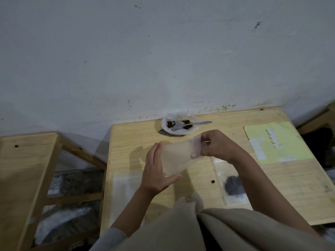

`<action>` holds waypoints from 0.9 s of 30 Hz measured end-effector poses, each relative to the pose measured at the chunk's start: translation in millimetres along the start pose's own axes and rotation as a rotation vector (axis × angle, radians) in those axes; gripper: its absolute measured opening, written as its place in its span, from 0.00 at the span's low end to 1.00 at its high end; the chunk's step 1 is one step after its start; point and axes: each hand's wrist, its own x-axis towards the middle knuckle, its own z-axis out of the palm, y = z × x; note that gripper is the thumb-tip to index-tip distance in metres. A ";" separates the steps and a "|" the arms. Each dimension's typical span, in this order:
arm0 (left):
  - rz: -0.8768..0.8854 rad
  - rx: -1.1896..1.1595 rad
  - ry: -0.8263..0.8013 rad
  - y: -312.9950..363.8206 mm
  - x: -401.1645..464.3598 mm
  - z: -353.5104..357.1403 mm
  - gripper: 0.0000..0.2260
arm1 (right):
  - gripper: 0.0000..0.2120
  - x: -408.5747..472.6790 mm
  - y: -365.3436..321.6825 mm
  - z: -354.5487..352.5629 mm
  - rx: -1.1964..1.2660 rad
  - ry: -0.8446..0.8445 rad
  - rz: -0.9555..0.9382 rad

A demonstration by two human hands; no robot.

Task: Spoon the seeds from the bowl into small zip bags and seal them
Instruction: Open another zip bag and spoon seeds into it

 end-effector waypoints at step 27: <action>-0.180 -0.033 -0.074 4.9 12.5 -13.7 0.64 | 0.23 10.9 3.2 -14.0 0.026 -0.034 0.051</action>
